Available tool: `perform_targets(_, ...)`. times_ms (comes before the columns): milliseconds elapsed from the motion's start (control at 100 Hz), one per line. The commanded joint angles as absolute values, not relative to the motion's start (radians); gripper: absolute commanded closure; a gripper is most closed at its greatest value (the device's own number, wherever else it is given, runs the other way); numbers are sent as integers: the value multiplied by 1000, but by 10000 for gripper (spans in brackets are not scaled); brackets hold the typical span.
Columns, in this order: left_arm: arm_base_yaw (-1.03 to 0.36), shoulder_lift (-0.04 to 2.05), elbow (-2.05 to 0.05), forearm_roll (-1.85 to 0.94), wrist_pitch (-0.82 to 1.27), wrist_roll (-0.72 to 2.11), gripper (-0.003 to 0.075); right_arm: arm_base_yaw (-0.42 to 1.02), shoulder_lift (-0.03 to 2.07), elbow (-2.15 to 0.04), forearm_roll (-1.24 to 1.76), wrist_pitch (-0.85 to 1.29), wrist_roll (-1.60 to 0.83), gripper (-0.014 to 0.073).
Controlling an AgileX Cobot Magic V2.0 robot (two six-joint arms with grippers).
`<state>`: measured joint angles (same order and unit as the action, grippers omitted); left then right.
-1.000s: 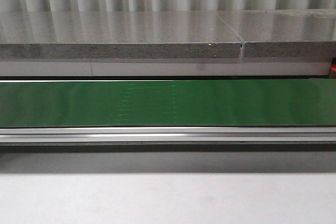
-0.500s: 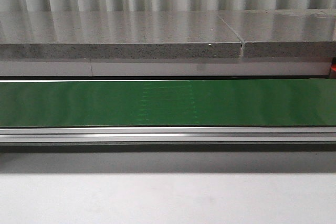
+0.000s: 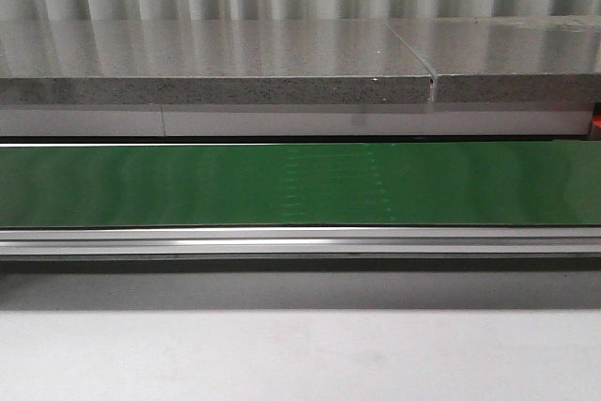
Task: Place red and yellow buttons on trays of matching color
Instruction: 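Lower the left gripper and grasp the red mushroom button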
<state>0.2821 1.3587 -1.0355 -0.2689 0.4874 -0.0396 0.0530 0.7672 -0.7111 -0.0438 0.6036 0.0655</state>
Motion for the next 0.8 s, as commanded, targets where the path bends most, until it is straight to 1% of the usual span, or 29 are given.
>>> perform_targets(0, 289, 1415, -1117, -297, 448, -48, 82, 55, 758, -734, -50, 534, 57, 661)
perform_targets(150, 289, 1536, -1180, -297, 454, -48, 82, 55, 758, -734, -50, 534, 57, 661)
perform_targets(410, 289, 1685, -1247, -297, 458, -48, 82, 55, 758, -734, -50, 534, 57, 661)
perform_targets(790, 291, 1811, -1313, -297, 448, -74, 82, 55, 758, -734, -50, 534, 57, 661)
